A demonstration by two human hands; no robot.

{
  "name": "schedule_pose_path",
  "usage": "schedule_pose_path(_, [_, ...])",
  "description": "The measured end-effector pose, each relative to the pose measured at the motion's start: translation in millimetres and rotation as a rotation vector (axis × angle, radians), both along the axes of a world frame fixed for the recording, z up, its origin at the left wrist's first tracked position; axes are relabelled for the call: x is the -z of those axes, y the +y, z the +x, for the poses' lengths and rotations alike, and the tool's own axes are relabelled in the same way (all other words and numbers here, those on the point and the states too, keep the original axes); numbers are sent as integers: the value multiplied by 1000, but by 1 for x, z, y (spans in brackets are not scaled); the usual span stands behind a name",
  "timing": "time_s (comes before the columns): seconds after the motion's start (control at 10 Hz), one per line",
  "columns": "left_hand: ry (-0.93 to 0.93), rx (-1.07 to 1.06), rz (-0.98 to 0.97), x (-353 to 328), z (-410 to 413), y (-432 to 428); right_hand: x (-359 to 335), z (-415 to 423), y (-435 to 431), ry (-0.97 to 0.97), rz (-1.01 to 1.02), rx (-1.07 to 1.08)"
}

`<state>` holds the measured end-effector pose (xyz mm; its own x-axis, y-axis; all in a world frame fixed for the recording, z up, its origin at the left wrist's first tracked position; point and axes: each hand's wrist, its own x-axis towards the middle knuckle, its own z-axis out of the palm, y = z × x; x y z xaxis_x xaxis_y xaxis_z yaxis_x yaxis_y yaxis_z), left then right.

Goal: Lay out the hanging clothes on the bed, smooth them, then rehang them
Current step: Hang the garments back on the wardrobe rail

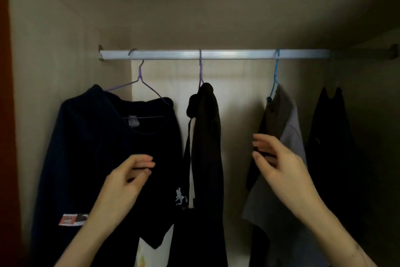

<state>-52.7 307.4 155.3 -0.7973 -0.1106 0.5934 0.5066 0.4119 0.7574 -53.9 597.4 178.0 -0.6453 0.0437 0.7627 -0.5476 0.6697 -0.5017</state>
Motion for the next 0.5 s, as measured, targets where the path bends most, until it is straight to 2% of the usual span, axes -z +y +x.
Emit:
schedule_pose_path(0.1, [-37, 79, 61, 48, 6, 30, 40, 28, 21, 25, 112, 121])
schedule_pose_path(0.2, [-80, 26, -12, 113, 24, 87, 79, 60, 59, 10, 180, 262])
schedule_pose_path(0.3, [-195, 112, -139, 137, 21, 134, 98, 82, 94, 95, 205, 429])
schedule_pose_path(0.4, [-506, 614, -75, 149, 36, 192, 112, 105, 148, 229, 152, 623])
schedule_pose_path(0.5, [-575, 705, -365, 162, 52, 283, 111, 119, 182, 199, 27, 695])
